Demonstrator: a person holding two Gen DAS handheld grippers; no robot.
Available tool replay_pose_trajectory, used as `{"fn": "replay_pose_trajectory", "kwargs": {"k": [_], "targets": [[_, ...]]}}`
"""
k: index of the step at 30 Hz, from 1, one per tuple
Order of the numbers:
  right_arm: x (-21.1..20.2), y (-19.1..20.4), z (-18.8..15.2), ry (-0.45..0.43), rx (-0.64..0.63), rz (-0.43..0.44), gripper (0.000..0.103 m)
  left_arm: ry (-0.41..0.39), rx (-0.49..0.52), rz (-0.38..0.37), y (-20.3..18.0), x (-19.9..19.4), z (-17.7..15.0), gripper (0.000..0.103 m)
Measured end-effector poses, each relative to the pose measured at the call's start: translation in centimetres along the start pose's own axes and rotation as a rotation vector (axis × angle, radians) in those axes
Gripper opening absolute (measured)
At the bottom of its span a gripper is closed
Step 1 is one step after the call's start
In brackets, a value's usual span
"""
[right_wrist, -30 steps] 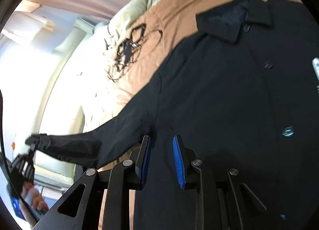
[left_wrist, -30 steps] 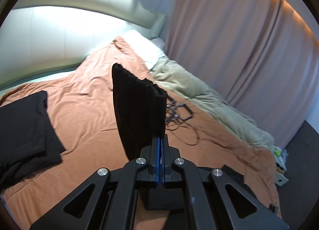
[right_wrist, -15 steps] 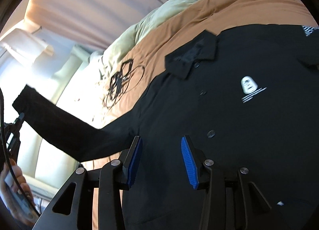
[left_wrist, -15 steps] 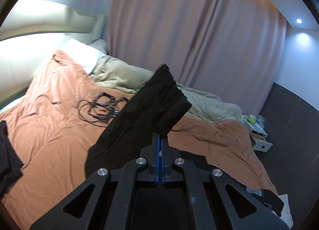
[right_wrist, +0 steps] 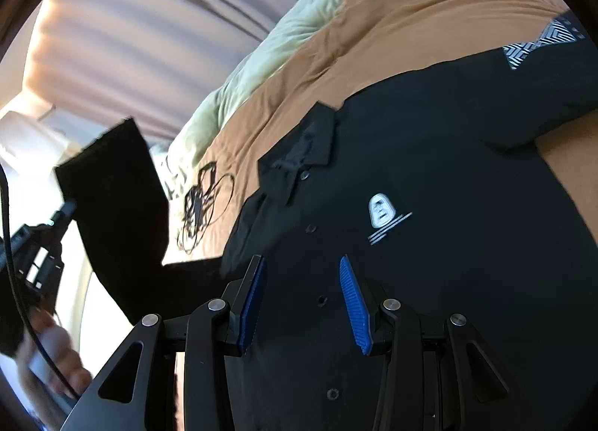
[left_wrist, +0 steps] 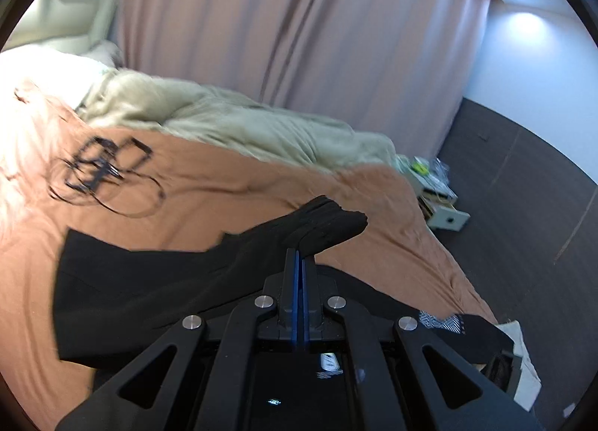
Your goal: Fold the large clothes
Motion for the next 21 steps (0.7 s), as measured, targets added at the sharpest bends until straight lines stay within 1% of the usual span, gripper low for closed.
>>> {"fn": "replay_pose_trajectory", "kwargs": {"k": [3, 5, 6, 7, 8, 9, 10, 11, 12, 13, 14, 17, 21], "targets": [[-1.0, -1.7, 1.5, -0.032, 0.062, 0.004, 0.042, 0.060, -0.017, -0.057, -2.0, 2.6, -2.7, 0.003], [-1.7, -2.7, 2.3, -0.060, 0.099, -0.005, 0.042, 0.111, -0.018, -0.069, -3.1, 4.1, -4.5, 0.004], [-2.1, -3.5, 2.9, -0.080, 0.118, -0.019, 0.042, 0.136, -0.021, -0.065, -3.3, 4.6, -5.4, 0.007], [-2.7, -4.1, 3.2, -0.089, 0.126, -0.028, 0.044, 0.164, -0.026, -0.063, -3.6, 5.2, -6.3, 0.008], [-3.0, -4.7, 3.5, -0.102, 0.138, -0.042, 0.050, 0.184, -0.034, -0.060, -3.8, 5.7, -7.1, 0.009], [-3.3, -5.3, 3.8, -0.118, 0.155, -0.057, 0.054, 0.200, -0.040, -0.052, -3.9, 6.0, -7.9, 0.016], [-3.5, -5.8, 4.0, -0.127, 0.166, -0.065, 0.060, 0.208, -0.040, -0.037, -3.9, 6.1, -8.6, 0.041], [-3.8, -6.3, 4.3, -0.138, 0.178, -0.076, 0.063, 0.210, -0.039, -0.031, -3.9, 5.9, -8.9, 0.059], [-3.8, -6.4, 4.4, -0.141, 0.182, -0.080, 0.064, 0.203, -0.036, -0.027, -3.8, 5.7, -9.2, 0.092], [-3.9, -6.5, 4.5, -0.142, 0.182, -0.083, 0.065, 0.184, -0.030, -0.016, -3.6, 5.2, -9.3, 0.098], [-3.7, -6.5, 4.6, -0.139, 0.178, -0.084, 0.066, 0.162, -0.014, 0.001, -3.3, 4.5, -9.3, 0.098], [-3.0, -6.0, 4.4, -0.119, 0.156, -0.088, 0.066, 0.160, 0.018, 0.047, -2.0, 3.5, -9.7, 0.098], [-1.6, -5.1, 3.7, -0.078, 0.124, -0.089, 0.066, 0.153, 0.001, 0.114, 1.3, 1.2, -10.2, 0.098]]}}
Point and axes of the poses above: each gripper's, at about its wrist camera, not at the fingertips, and x roughly the way its jaws point, y to its left, z to its top, the point moved 7 cm from there along x, roughly the way its jaws point, and after that the axes turned 6 degrees about -y, right-handed, at the moved point
